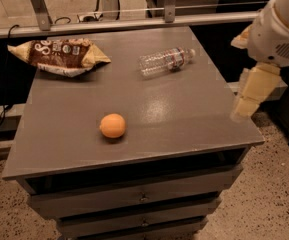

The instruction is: Pick brown chip bag

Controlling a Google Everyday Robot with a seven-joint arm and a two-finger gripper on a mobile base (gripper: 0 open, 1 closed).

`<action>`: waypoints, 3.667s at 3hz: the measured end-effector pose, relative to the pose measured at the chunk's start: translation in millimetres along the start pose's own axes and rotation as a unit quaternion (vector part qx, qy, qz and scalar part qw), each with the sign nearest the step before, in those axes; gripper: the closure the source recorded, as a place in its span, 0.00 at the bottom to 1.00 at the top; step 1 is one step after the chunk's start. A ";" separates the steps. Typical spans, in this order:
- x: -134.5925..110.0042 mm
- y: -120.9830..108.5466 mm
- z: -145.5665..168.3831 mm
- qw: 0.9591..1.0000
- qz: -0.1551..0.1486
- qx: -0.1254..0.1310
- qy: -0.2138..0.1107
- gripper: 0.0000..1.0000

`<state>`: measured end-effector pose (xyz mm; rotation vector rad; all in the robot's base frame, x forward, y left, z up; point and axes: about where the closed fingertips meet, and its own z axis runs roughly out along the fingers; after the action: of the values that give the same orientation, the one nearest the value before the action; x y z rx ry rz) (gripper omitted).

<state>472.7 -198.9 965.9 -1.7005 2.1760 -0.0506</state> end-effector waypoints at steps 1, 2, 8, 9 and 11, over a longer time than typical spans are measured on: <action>-50.4 -43.0 45.6 0.999 -0.013 0.003 -0.051 0.00; -106.7 -83.5 88.0 0.995 -0.018 0.005 -0.101 0.00; -365.9 -126.8 250.5 0.959 0.031 -0.061 -0.276 0.41; -361.5 -123.4 242.3 0.960 0.026 -0.058 -0.273 0.64; -345.5 -131.1 160.4 0.947 0.000 -0.001 -0.322 1.00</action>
Offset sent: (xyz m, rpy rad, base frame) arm 0.2060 0.1587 -0.0475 0.2911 -0.1127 0.1230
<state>713.1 123.6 943.9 -1.4441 1.6774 0.4453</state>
